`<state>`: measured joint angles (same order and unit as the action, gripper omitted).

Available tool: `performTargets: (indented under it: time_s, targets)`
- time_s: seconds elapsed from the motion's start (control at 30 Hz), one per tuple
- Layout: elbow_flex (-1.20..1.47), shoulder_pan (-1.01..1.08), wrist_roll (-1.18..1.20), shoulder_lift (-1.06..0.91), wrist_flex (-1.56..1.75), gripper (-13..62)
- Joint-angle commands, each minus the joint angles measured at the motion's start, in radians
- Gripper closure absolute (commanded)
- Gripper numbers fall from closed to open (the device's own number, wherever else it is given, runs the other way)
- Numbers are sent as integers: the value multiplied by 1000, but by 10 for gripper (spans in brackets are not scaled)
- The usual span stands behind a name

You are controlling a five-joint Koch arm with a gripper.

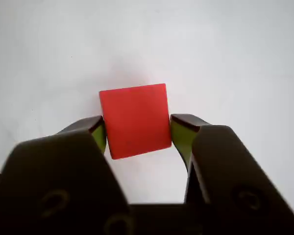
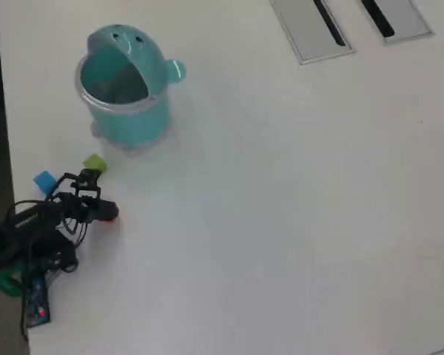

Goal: Grasp RGB lego blocks and put them in the bin one by one.

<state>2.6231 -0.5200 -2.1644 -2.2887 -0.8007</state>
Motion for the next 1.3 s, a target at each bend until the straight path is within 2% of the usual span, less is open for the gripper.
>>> performTargets:
  time_s: [0.0,0.43,0.63,0.67,0.87,0.93,1.17,1.27]
  targets:
    - [-63,-15,8,-69,5,369]
    - [-295,-92,106,-77,3,378]
    - [-488,-183,230,-78,-64,378]
    - [-597,-249,356,-78,-91,378]
    - [-732,-331,558,-78,-97,378]
    - [-782,-354,640,-78,-40,378]
    - [-841,-360,684,-67,117,378]
    - [-920,-376,703,8,242,378]
